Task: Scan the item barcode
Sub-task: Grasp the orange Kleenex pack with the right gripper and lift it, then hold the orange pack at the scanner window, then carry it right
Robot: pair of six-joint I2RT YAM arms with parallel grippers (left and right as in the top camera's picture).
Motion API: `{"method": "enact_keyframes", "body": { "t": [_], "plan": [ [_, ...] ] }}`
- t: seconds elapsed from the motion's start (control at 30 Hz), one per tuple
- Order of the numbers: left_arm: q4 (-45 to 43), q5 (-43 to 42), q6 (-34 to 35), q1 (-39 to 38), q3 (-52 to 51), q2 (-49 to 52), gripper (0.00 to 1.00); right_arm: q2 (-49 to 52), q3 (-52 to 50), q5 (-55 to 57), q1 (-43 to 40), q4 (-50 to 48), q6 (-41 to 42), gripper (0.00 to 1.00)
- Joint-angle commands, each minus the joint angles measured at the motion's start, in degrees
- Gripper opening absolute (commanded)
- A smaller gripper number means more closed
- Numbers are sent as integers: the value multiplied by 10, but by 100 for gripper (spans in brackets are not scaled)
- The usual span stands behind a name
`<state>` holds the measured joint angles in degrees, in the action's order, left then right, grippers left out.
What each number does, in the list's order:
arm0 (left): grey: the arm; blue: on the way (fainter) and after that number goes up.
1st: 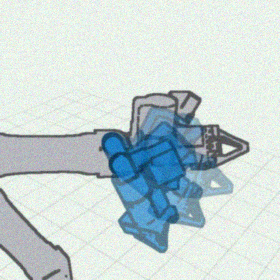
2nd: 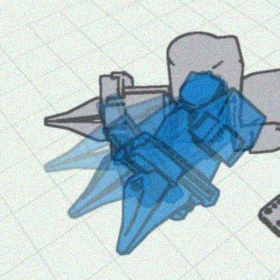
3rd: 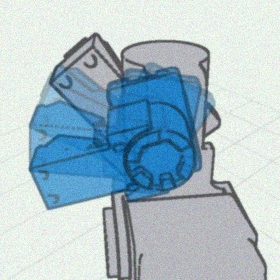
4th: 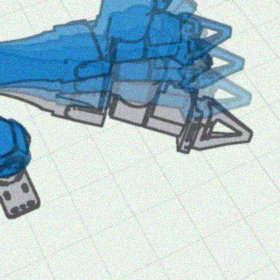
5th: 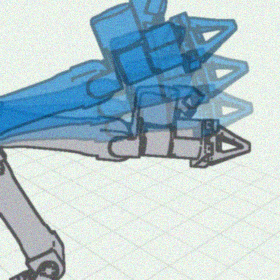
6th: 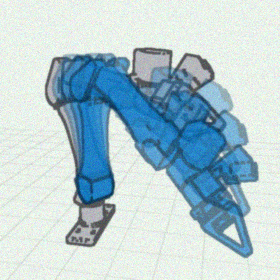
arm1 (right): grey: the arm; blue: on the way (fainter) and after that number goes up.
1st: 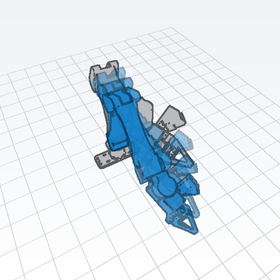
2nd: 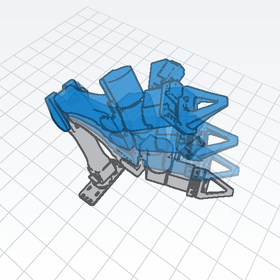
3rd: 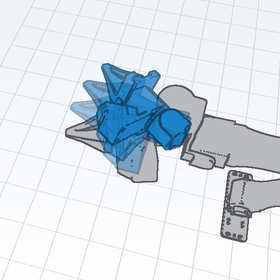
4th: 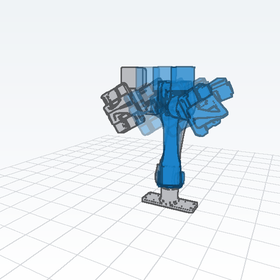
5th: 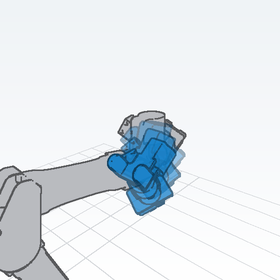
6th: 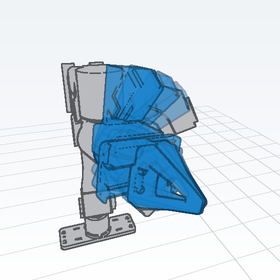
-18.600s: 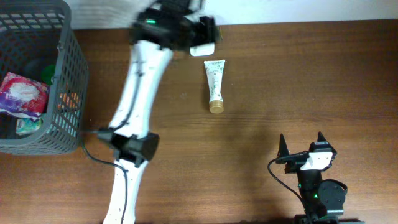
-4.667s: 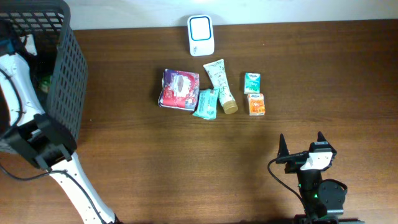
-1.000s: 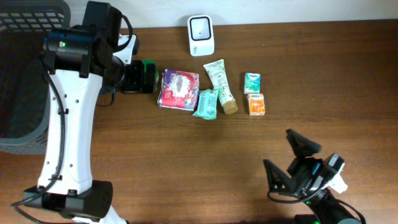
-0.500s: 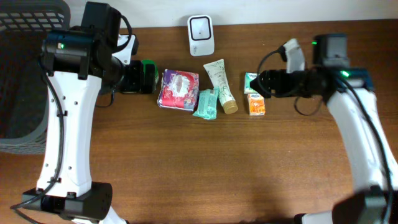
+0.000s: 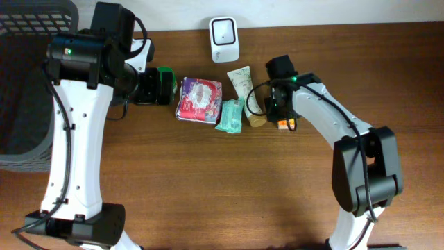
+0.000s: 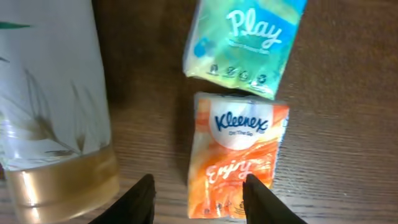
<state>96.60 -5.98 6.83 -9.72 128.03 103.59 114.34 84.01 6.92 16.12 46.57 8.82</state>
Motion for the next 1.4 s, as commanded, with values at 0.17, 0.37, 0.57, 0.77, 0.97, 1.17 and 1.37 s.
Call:
{"method": "enact_keyframes", "body": {
  "t": [0.17, 0.37, 0.57, 0.77, 0.97, 1.17, 1.37],
  "plan": [
    [0, 0, -9, 2, 1, -10, 99, 71, 5, 32, 7, -7, 12, 32],
    [0, 0, -9, 2, 1, -10, 99, 53, 159, -210, -88, 160, -35, 4],
    [0, 0, -9, 2, 1, -10, 99, 60, 77, -606, -280, 179, -170, 4],
    [0, 0, -9, 2, 1, -10, 99, 59, -43, -467, -393, 90, -107, 24],
    [0, 0, -9, 2, 1, -10, 99, 59, 176, -313, -345, 312, -115, 46],
    [0, 0, -9, 2, 1, -10, 99, 62, 69, -201, -308, 217, -53, 54],
    [0, 0, -9, 2, 1, -10, 99, 61, -65, -371, -303, 70, -56, 4]
  ]
}}
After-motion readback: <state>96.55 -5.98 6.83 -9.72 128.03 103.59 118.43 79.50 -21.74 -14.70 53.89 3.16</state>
